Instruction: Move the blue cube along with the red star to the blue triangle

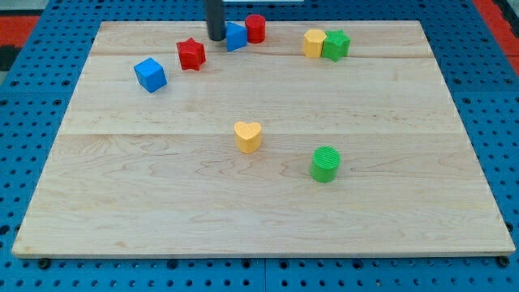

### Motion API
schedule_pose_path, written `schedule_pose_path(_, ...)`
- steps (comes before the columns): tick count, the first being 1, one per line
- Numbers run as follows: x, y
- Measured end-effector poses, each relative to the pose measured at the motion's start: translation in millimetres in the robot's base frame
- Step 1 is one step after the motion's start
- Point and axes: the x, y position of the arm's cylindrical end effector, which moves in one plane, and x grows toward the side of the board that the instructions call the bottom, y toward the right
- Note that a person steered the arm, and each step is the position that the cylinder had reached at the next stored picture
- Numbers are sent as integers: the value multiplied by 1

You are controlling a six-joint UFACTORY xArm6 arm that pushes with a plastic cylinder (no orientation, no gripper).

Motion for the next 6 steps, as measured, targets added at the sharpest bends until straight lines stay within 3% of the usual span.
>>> schedule_pose_path(1,0,13)
schedule_pose_path(4,5,-167)
schedule_pose_path(6,110,-159)
